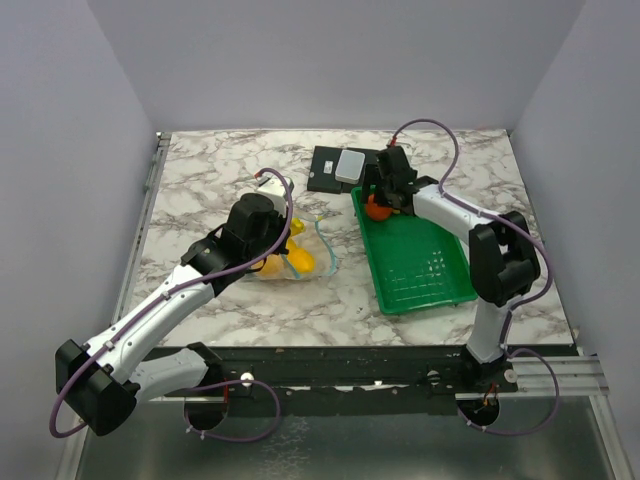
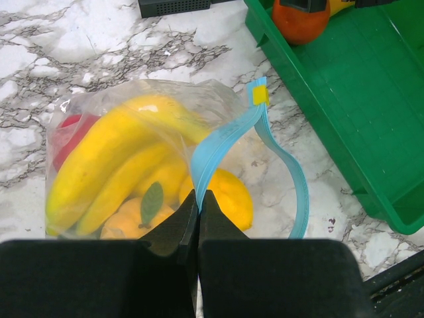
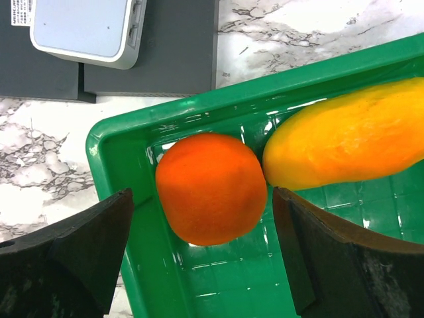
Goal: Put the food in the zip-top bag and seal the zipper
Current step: Pick up the fake fruit from the bin, then place the fake fruit in the zipper food storage bag.
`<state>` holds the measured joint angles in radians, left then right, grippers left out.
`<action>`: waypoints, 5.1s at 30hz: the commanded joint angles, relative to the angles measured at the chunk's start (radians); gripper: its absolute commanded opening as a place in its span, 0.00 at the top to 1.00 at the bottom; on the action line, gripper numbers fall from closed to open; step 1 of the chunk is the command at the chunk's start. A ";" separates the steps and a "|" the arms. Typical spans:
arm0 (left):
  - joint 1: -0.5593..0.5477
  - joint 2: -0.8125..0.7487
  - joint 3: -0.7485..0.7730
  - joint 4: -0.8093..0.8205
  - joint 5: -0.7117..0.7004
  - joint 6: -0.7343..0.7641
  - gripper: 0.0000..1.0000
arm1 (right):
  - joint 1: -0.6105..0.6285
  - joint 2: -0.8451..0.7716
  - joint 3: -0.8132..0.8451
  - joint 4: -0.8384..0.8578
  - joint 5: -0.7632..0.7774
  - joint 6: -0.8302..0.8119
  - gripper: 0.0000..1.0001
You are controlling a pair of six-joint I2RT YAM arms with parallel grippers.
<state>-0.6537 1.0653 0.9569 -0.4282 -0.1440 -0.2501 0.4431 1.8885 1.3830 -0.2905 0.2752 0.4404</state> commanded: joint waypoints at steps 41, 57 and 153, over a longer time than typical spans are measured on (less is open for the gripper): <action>0.005 0.006 -0.001 -0.001 -0.029 0.000 1.00 | 0.023 -0.332 -0.188 0.010 -0.114 -0.011 0.72; 0.005 0.007 -0.001 -0.001 -0.030 -0.001 1.00 | 0.209 -0.564 -0.222 -0.058 -0.268 -0.044 0.74; 0.004 -0.013 -0.001 0.004 0.009 -0.001 1.00 | 0.516 -0.564 -0.273 0.004 0.253 0.065 0.08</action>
<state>-0.6518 1.0626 0.9569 -0.4294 -0.1223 -0.2474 0.9546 1.3682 1.1332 -0.1883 0.3786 0.5217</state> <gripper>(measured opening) 0.004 0.911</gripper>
